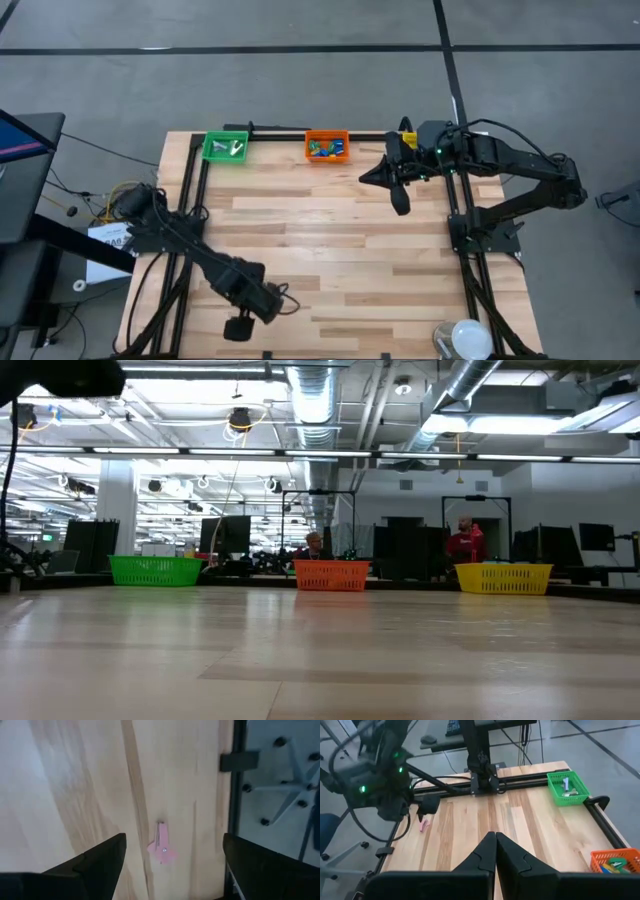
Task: Pick and place Stapler, Stapler remover, tape
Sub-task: Put the pink staple remover into the green bin
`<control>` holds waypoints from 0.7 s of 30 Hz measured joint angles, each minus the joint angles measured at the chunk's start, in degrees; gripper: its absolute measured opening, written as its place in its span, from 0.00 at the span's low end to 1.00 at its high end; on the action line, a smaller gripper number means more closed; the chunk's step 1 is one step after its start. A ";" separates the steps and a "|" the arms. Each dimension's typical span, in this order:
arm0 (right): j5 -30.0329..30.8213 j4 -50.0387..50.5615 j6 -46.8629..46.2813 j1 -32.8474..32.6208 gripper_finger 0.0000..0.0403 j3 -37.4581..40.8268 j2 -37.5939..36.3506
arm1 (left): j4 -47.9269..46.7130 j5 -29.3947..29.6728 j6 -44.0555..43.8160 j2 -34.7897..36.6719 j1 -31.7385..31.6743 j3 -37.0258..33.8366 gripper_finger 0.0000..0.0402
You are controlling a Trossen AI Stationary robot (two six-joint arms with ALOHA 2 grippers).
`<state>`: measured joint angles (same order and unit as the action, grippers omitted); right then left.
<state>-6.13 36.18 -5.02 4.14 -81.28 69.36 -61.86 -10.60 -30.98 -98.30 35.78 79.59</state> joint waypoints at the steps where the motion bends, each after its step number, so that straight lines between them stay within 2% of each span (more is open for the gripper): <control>1: 0.00 -0.04 0.00 0.00 0.00 0.00 -0.03 | -0.08 0.00 0.00 -0.85 0.64 0.00 0.80; 6: 0.00 -0.07 0.00 -0.14 0.00 0.00 -0.11 | 0.49 2.99 -0.10 -3.86 4.46 -0.42 0.80; 11: 0.02 -0.05 -0.87 -1.32 0.00 0.00 -0.11 | 3.28 3.72 -7.15 -4.25 7.47 -3.85 0.80; 21: 0.07 0.26 -1.07 -3.06 0.00 0.00 -0.11 | 9.66 5.94 -8.81 -4.22 8.19 -8.44 0.80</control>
<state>-6.07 36.45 -6.09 1.08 -81.28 69.25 -52.20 -4.66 -39.79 -102.52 43.97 71.15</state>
